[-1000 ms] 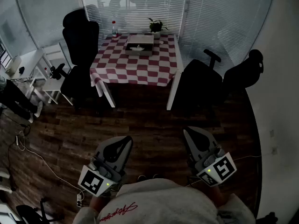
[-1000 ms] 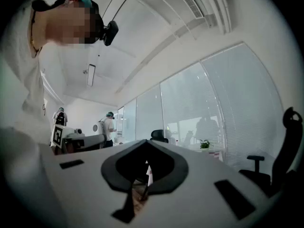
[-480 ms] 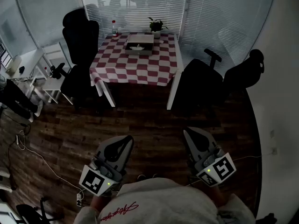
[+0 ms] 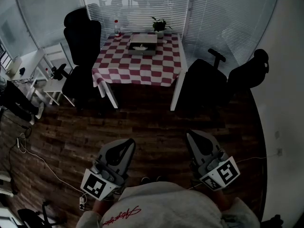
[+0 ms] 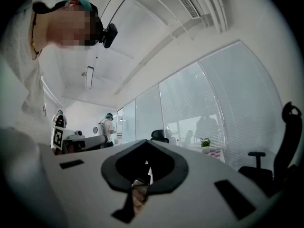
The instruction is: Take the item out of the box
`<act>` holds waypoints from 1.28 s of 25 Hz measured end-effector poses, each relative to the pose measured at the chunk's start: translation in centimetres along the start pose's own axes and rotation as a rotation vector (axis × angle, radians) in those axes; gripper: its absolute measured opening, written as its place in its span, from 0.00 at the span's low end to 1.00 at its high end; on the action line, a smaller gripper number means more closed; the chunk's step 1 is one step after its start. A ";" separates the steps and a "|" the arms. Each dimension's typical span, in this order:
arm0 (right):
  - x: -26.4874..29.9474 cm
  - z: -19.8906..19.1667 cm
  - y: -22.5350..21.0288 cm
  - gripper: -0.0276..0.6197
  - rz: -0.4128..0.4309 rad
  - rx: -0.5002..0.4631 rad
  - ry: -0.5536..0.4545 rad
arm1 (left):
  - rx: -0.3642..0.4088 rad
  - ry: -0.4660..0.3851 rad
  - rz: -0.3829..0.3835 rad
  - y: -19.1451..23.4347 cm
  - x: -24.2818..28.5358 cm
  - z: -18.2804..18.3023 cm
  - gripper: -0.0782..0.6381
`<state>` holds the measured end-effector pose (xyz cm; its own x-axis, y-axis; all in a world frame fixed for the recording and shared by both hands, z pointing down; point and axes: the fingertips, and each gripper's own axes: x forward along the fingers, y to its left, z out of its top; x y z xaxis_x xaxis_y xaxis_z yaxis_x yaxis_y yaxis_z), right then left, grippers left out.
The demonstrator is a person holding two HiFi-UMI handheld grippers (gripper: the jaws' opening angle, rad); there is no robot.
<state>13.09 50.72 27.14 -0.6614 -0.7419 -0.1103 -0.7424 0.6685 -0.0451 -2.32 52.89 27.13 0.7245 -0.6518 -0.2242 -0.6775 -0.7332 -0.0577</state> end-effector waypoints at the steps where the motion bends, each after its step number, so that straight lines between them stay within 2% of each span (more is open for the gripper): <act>1: 0.0 -0.1 0.2 0.05 0.001 0.000 -0.002 | 0.001 -0.003 0.000 0.1 -0.2 0.0 0.13; 17: 1.0 -1.4 4.4 0.05 -0.038 0.001 -0.017 | -0.003 0.006 -0.040 1.6 -4.2 -0.2 0.13; 32: 0.6 -1.9 4.0 0.05 -0.102 -0.003 0.007 | -0.033 0.008 -0.079 2.5 -3.5 -1.0 0.13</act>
<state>9.54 52.82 28.83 -0.5828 -0.8067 -0.0983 -0.8064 0.5890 -0.0530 -6.44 53.18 28.77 0.7765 -0.5933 -0.2123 -0.6139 -0.7882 -0.0431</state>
